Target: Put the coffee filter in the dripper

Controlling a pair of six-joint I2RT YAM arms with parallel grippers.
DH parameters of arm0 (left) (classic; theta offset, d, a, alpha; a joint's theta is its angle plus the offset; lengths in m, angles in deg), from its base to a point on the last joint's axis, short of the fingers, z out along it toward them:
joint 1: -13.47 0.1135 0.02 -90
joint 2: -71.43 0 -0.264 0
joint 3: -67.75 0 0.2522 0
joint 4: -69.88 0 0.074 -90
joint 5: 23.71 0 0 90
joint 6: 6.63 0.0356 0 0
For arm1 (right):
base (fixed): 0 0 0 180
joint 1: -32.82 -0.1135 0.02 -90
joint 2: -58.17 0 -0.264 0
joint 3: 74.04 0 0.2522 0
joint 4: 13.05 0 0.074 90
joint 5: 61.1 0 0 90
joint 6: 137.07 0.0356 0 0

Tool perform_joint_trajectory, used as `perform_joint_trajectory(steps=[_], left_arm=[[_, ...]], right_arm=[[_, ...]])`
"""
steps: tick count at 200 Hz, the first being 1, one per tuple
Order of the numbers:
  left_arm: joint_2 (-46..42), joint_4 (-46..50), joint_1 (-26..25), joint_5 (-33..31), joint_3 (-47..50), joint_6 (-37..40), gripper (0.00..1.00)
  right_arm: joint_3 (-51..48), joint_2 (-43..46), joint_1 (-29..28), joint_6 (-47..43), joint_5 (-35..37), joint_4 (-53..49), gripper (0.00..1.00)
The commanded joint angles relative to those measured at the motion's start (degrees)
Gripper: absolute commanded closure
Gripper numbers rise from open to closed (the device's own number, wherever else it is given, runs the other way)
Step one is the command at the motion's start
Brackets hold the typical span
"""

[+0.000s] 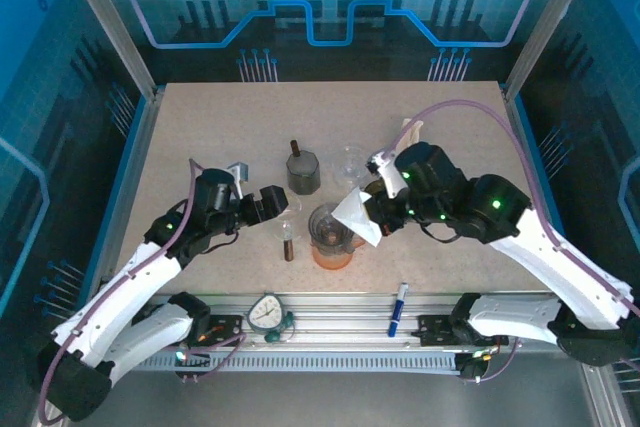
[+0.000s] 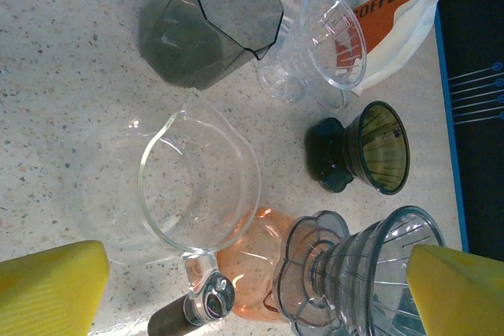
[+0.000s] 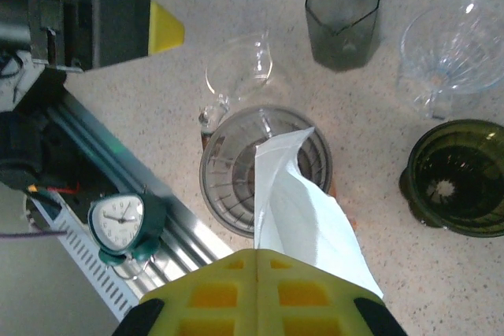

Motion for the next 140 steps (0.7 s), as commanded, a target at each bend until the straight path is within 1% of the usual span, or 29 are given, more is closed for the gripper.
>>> perform_joint_trajectory(steps=[1, 37, 70, 109, 140], left_arm=[[0.2, -1.0, 0.1, 2.5, -2.2, -1.0, 0.02], [0.0, -1.3, -0.1, 3.1, -2.0, -1.3, 0.02], [-0.6, -2.0, -0.1, 3.6, -1.6, -1.4, 0.02], [-0.7, -2.5, -0.2, 4.0, -1.1, -1.6, 0.01], [-0.7, -2.7, -0.3, 4.4, -1.1, -1.8, 0.01]], right_arm=[[3.3, -3.8, -1.7, -0.1, 1.1, -4.3, 1.0], [8.3, -11.1, -3.3, -1.9, 1.1, -6.1, 1.0], [10.9, -16.6, -3.9, -3.2, 0.4, -6.8, 1.0], [9.7, -19.8, -3.9, -3.7, -0.7, -3.6, 1.0], [7.4, -21.3, -3.8, -3.6, -0.2, -0.3, 1.0]])
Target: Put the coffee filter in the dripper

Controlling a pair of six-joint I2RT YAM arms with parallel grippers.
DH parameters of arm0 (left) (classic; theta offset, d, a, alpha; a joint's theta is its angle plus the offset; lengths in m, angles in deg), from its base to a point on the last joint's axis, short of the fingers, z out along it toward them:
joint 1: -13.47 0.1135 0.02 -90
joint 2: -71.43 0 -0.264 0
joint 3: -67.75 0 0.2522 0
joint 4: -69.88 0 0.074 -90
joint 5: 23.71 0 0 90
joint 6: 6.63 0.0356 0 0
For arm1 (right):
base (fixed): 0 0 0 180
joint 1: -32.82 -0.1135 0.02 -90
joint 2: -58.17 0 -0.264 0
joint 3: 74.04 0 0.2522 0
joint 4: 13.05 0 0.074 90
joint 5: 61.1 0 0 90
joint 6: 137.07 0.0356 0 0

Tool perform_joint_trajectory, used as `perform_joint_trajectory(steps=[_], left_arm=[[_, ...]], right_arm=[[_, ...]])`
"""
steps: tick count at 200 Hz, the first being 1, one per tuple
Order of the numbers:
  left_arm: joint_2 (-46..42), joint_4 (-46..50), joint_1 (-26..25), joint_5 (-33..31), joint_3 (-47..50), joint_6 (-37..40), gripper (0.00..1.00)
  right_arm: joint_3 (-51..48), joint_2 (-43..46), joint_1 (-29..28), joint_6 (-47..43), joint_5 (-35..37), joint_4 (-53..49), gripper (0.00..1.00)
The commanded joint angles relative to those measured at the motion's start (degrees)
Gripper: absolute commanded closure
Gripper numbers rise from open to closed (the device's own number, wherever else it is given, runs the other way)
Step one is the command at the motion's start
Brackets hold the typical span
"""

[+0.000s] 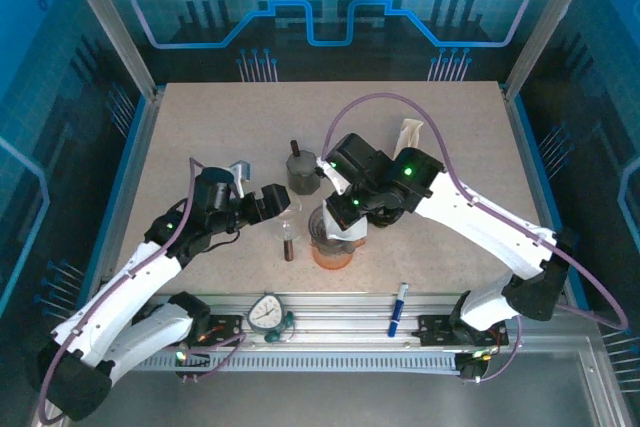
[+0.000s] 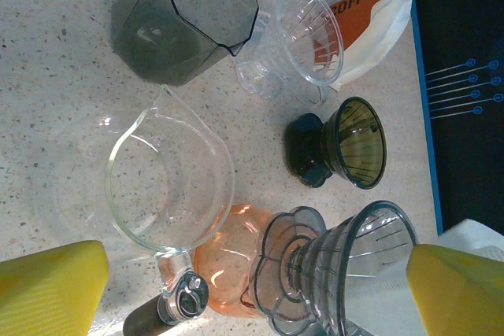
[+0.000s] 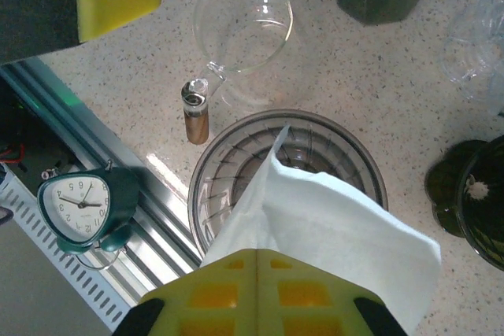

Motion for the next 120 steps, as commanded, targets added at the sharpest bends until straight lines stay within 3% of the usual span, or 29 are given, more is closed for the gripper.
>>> perform_joint_trajectory(steps=[1, 74, 93, 120], left_arm=[[-0.8, -1.2, -0.2, 2.0, -0.9, -0.6, 0.01], [0.2, -3.3, -2.2, 3.4, -0.2, -2.0, 0.03], [0.7, -3.4, -2.9, 3.4, -0.5, -2.1, 0.03], [0.9, -2.9, -4.0, 2.8, -1.4, -2.3, 0.07]], right_arm=[[-1.4, -1.2, -0.6, -1.0, -0.7, 2.4, 1.0], [-5.0, -1.8, 0.2, -1.5, 0.8, 6.7, 1.0], [-5.8, -1.2, 0.2, -1.6, 0.1, 8.1, 0.87], [-6.2, 1.2, 0.2, -1.7, 1.0, 9.2, 0.62]])
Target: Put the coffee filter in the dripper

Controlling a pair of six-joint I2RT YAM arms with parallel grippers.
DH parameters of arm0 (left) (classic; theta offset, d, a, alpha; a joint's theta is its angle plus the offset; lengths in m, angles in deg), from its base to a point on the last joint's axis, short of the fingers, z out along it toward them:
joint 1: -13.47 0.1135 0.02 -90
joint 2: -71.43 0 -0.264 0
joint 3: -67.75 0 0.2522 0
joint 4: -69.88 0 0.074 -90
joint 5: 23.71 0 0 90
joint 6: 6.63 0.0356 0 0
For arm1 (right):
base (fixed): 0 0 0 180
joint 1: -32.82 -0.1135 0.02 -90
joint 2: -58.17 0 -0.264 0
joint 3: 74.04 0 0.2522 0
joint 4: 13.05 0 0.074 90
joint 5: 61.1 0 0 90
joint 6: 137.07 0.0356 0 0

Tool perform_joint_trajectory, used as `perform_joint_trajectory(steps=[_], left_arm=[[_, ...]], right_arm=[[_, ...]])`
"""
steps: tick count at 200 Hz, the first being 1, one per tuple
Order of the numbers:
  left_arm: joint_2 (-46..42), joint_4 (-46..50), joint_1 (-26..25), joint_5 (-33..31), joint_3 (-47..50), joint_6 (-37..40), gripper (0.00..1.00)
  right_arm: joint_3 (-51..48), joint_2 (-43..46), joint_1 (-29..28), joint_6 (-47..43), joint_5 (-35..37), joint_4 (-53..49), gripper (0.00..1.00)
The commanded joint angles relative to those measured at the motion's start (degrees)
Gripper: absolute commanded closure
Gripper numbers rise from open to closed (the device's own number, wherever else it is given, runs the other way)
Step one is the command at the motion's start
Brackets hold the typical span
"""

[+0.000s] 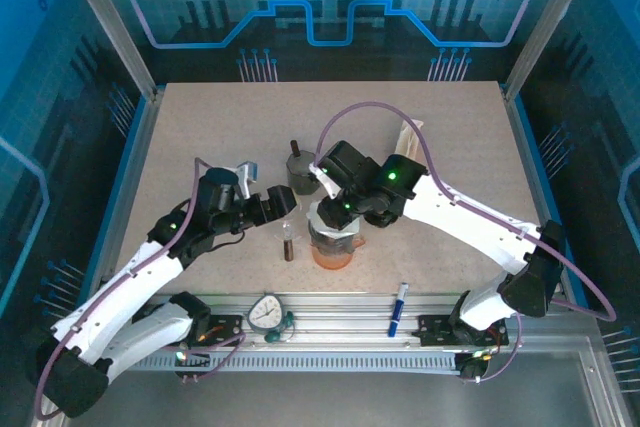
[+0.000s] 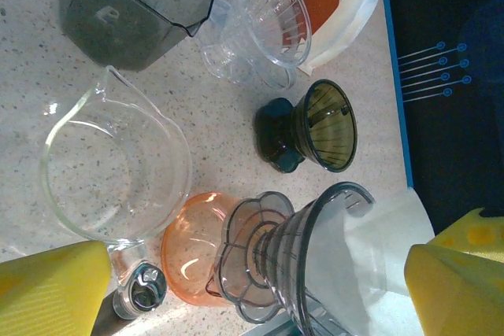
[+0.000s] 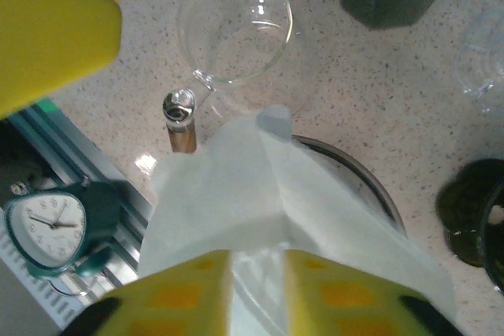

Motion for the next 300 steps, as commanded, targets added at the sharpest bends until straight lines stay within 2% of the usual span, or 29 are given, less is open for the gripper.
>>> perform_joint_trajectory(steps=[1, 35, 60, 83, 156, 186, 261, 283, 300], left_arm=[[0.3, -0.5, -1.0, 0.7, -1.4, -0.5, 0.07], [0.8, -0.8, -3.2, 0.0, -2.6, -0.6, 0.16], [3.1, -1.4, -6.9, -1.8, -4.2, 0.1, 0.22], [5.6, -1.4, -9.4, -3.3, -5.4, 0.6, 0.28], [7.3, -1.9, -10.4, -4.2, -4.5, -0.2, 0.51], [7.8, -2.5, -10.4, -4.3, -3.7, -0.5, 0.59], [9.5, -3.3, -10.3, -4.4, -2.3, 0.1, 0.71], [9.3, -2.6, -10.4, -5.3, -1.9, -0.1, 0.7], [8.5, -1.6, -10.3, -6.3, -2.2, 0.4, 0.61]], right_arm=[[-0.8, 2.8, 0.1, -0.5, 0.6, 2.3, 0.61], [-2.5, 8.5, 0.7, 0.1, 4.0, 3.2, 0.41], [-6.7, 12.0, 2.4, 2.1, 6.3, 3.5, 0.37], [-10.6, 13.8, 4.0, 2.9, 5.3, 4.6, 0.45], [-14.7, 12.9, 4.2, 2.3, 3.9, 6.5, 0.84], [-14.5, 11.7, 3.9, 1.7, 4.5, 6.5, 0.93], [-14.8, 9.9, 3.0, 1.3, 6.2, 6.6, 0.95], [-14.9, 9.7, 2.8, 1.3, 6.4, 6.7, 0.95], [-14.8, 9.7, 2.7, 1.3, 6.5, 6.7, 0.95]])
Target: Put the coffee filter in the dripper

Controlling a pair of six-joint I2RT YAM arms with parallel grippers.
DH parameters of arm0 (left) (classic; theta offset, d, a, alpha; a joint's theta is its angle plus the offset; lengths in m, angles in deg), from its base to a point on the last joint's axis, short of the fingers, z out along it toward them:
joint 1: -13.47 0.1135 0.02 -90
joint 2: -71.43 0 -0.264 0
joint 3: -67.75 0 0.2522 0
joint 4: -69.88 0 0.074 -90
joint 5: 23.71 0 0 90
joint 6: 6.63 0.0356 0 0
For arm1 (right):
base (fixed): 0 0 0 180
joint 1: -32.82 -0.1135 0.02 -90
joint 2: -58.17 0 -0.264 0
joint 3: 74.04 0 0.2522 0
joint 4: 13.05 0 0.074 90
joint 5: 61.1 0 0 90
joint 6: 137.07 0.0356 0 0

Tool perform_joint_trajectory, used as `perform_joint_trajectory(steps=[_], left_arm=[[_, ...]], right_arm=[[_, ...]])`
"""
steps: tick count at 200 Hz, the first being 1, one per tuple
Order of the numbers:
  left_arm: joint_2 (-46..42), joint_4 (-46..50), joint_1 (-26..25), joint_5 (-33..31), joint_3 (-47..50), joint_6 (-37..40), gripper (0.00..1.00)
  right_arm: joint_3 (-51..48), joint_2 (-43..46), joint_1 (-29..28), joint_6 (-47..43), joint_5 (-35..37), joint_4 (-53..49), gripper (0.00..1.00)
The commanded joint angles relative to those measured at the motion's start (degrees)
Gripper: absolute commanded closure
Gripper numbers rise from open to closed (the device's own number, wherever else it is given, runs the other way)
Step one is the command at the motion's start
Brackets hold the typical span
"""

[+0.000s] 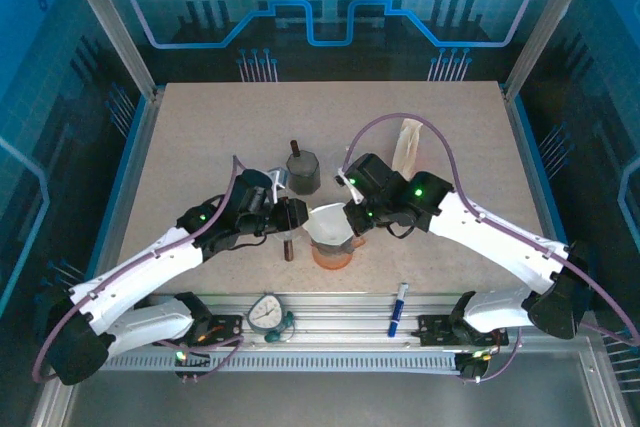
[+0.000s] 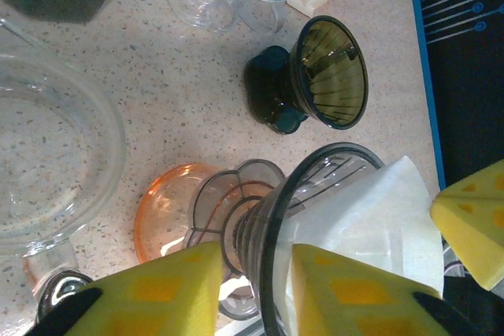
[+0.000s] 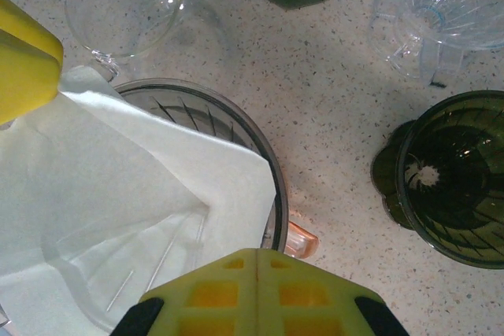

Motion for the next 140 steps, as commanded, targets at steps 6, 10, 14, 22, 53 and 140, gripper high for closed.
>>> perform_joint_trajectory(steps=[6, 10, 14, 22, 53, 140], left_arm=[[-1.2, 1.0, -0.4, -2.5, 0.0, 0.7, 0.58], [-1.5, 1.2, -0.4, -2.9, -0.1, 0.9, 0.57], [-2.0, 1.4, -0.4, -3.1, -0.2, 1.0, 0.55], [-2.8, 1.6, -0.4, -3.5, -0.5, 1.5, 0.52], [-3.6, 1.7, -0.5, -0.8, -1.8, 3.1, 0.45], [0.5, 2.7, -2.7, 3.0, -2.1, 3.8, 0.6]], right_arm=[[-0.4, -0.7, -0.7, -0.5, 1.0, 0.5, 0.95], [-0.4, -0.6, -0.8, -0.5, 1.1, 0.5, 0.95], [-0.4, -0.6, -0.8, -0.4, 1.1, 0.4, 0.95], [-0.4, -0.6, -0.8, -0.5, 1.2, 0.4, 0.95], [-0.5, -0.5, -0.9, -0.4, 1.5, 0.3, 0.95], [-0.9, -0.5, -0.9, -0.4, 1.9, 0.4, 0.94]])
